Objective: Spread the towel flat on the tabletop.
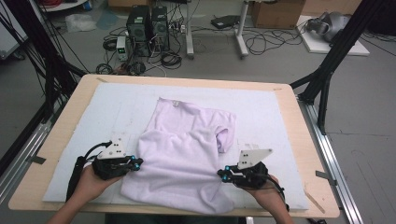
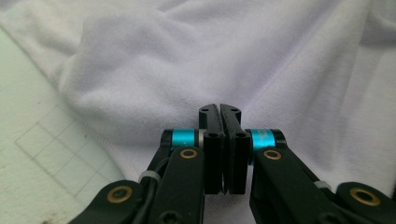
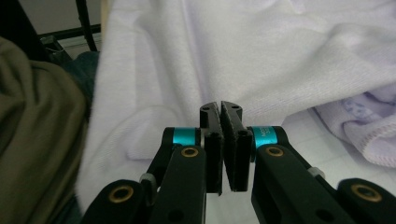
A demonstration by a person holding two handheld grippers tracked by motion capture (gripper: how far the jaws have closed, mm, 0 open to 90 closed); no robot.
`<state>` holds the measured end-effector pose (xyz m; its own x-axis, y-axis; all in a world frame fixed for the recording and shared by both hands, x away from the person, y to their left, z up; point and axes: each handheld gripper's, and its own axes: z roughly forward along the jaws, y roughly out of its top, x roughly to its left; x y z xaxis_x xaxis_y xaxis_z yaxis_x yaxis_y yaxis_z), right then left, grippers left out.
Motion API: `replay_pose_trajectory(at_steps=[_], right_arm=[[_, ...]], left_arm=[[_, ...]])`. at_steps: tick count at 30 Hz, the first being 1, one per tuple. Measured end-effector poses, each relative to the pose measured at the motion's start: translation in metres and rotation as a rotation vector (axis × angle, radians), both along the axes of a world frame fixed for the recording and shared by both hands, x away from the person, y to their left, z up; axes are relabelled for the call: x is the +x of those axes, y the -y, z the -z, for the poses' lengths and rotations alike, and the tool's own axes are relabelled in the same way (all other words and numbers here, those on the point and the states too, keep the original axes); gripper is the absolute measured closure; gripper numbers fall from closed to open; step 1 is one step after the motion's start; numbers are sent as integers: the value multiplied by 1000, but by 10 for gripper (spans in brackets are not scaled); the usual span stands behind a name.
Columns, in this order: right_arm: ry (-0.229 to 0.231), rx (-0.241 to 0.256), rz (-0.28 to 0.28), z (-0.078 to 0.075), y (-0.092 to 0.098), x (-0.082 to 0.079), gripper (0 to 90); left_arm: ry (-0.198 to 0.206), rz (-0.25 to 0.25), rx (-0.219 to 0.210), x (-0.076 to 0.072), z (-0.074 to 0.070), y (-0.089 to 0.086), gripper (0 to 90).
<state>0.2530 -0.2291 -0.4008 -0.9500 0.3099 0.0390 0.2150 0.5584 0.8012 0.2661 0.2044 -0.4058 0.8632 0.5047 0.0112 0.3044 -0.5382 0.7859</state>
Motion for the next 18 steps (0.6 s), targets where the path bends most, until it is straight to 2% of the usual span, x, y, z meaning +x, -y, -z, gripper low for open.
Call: replay_pose_trajectory(at_steps=[2, 3, 4, 7, 8, 10, 12, 13, 14, 16, 17, 18], right_arm=[[-12, -3, -26, -3, 2, -7, 868], [-7, -12, -30, -5, 3, -9, 850], [5, -9, -23, -6, 4, -9, 812], [9, 33, 24, -7, 8, 2, 660], [8, 33, 36, -4, 6, 7, 592], [1, 12, 50, 5, -2, 18, 534], [-8, -18, 48, 19, -16, 27, 489], [-20, -32, 42, 26, -22, 32, 489], [-34, -60, 38, 32, -28, 36, 501], [-71, -103, 14, 42, -38, 42, 656], [-77, -98, -2, 43, -40, 43, 742], [-87, -96, -18, 41, -40, 45, 813]], left_arm=[[0, 14, 5, -2, 0, 3, 859], [2, 13, 7, -2, 1, 4, 801], [3, 4, 11, -1, 2, 4, 706], [-17, -14, 24, 6, 7, 2, 541], [-22, -23, 28, 8, 10, 2, 522], [-31, -28, 52, 13, 17, 4, 508], [-53, -23, 85, 18, 27, 8, 524], [-70, -7, 100, 19, 32, 11, 584], [-45, -6, 78, 18, 34, 11, 647], [-57, 9, 84, 19, 32, 14, 825], [-50, 12, 95, 19, 32, 17, 870], [-47, 9, 101, 20, 30, 19, 876]])
